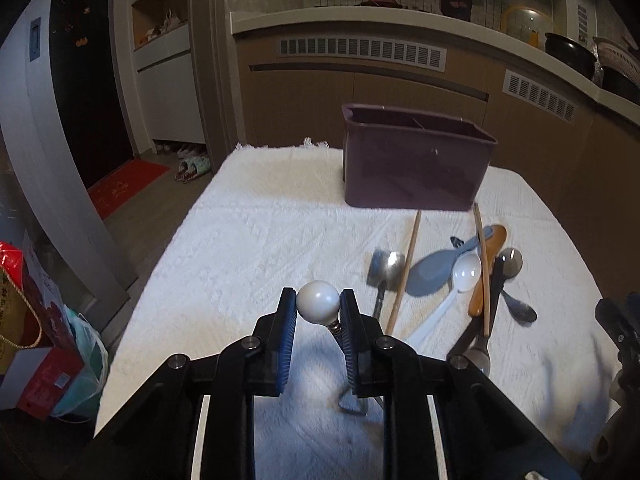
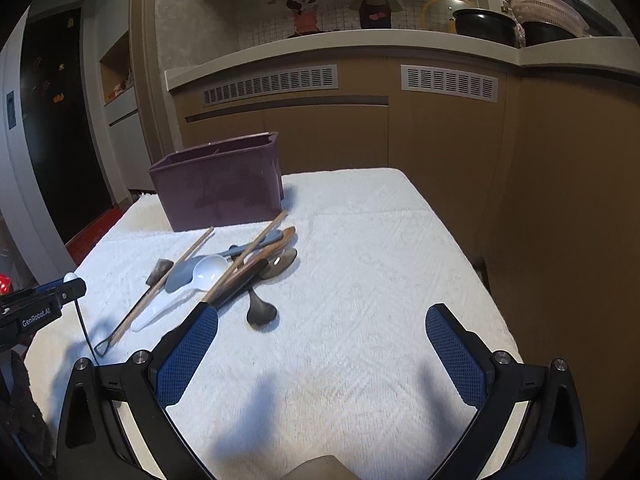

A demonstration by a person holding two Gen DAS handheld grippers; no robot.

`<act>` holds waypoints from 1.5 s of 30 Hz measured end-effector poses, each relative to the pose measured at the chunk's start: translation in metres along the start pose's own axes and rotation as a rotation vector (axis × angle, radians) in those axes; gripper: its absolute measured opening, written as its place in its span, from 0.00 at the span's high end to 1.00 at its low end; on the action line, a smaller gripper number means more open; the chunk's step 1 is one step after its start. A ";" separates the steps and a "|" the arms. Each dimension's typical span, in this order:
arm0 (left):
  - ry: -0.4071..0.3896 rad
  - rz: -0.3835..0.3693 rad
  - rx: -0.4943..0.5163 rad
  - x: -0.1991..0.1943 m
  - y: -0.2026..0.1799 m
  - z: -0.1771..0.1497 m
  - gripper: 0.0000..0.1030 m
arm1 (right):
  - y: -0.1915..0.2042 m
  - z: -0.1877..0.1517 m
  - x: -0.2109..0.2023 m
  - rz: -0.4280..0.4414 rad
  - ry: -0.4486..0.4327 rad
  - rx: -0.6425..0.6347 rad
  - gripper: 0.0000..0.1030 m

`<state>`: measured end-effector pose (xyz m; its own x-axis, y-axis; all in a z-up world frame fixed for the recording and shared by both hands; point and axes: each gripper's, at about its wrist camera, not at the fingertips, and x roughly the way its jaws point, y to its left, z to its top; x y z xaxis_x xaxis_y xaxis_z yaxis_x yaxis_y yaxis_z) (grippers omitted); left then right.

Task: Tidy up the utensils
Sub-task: 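Reach the left tool to the white-ball spoon and close on its ball handle, then grasp the silver slotted spatula handle with the right tool while the left tool holds the spoon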

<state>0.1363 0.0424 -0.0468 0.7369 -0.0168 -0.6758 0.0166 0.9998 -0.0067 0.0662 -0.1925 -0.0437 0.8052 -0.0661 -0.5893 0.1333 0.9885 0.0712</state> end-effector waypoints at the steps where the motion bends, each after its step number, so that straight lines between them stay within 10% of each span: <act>1: -0.008 0.001 -0.005 0.001 0.003 0.005 0.81 | 0.002 0.006 0.003 0.000 -0.002 -0.003 0.00; 23: -0.024 -0.092 0.007 -0.007 0.070 0.032 0.81 | 0.128 0.025 0.097 0.166 0.260 -0.227 0.35; 45: -0.010 -0.123 0.028 0.026 0.038 0.033 0.80 | 0.084 0.029 0.073 0.077 0.218 -0.202 0.35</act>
<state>0.1788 0.0800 -0.0402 0.7346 -0.1399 -0.6639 0.1262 0.9896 -0.0689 0.1532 -0.1184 -0.0576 0.6623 0.0193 -0.7490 -0.0587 0.9979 -0.0262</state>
